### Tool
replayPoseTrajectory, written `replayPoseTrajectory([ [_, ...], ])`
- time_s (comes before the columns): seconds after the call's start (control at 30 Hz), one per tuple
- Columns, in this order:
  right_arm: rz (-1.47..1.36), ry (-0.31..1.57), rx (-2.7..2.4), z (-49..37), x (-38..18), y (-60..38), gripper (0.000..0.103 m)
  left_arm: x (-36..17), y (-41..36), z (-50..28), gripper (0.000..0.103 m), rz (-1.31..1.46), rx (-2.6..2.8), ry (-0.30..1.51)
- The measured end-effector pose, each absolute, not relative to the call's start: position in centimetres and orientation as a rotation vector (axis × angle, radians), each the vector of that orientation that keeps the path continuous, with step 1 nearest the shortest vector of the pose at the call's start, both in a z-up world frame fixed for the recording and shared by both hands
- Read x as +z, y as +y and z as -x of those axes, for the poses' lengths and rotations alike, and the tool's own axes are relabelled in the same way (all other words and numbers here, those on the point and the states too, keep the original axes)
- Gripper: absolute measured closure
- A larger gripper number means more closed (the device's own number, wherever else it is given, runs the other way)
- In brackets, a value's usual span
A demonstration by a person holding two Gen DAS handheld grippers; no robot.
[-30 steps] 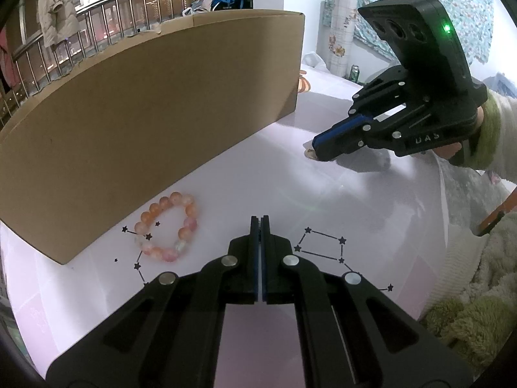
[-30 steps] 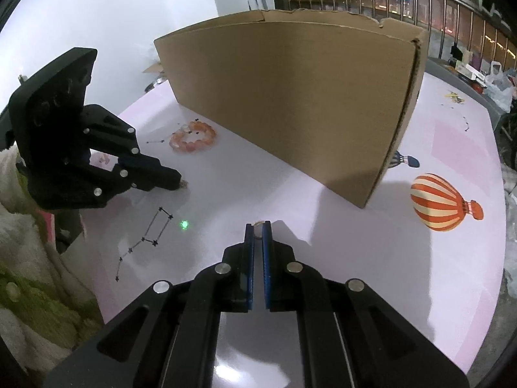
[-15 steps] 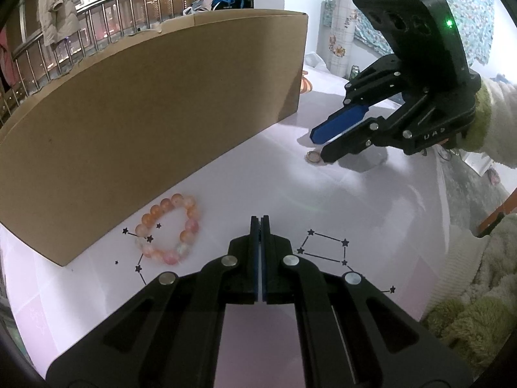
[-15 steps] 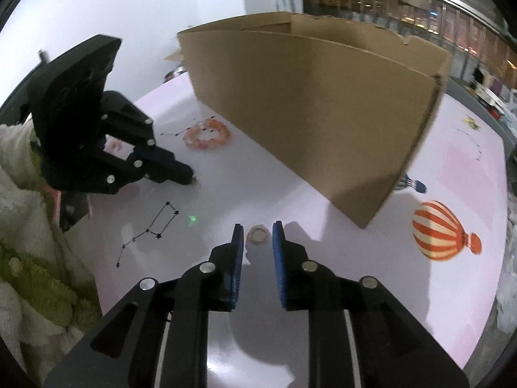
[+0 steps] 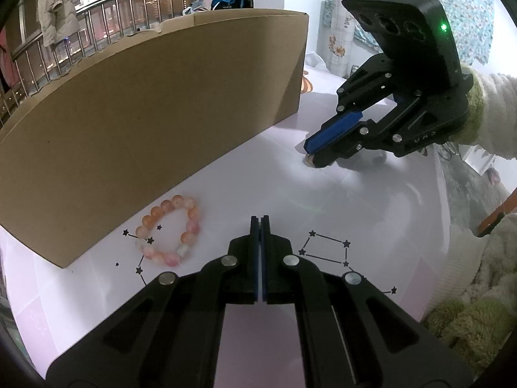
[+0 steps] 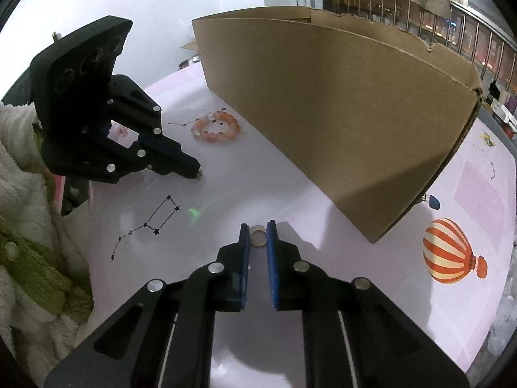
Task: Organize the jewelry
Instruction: 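Lift the gold ring with the right gripper while the left holds the chain, then carry the chain in the left gripper and ring in the right over the box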
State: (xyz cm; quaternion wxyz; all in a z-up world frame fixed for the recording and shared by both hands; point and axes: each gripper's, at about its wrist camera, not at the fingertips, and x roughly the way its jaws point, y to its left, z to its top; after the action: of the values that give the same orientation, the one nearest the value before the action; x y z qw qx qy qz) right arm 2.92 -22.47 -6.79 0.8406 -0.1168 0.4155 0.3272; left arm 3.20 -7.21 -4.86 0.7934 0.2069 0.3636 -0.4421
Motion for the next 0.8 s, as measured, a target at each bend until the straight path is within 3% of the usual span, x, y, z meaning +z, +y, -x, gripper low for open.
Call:
replayPoseTrajectory([
  [0.43,0.177,0.854,0.641,-2.0,-6.0,-23.2,0.092,-4.4,-6.8,-2.9,0.103,-0.435,-0.961,0.766],
  [0.8,0.146,0.701,0.617,-0.1,1.8,-23.9,0.092,3.0,-4.9,-2.3,0.103,-0.434,-0.974,0.647],
])
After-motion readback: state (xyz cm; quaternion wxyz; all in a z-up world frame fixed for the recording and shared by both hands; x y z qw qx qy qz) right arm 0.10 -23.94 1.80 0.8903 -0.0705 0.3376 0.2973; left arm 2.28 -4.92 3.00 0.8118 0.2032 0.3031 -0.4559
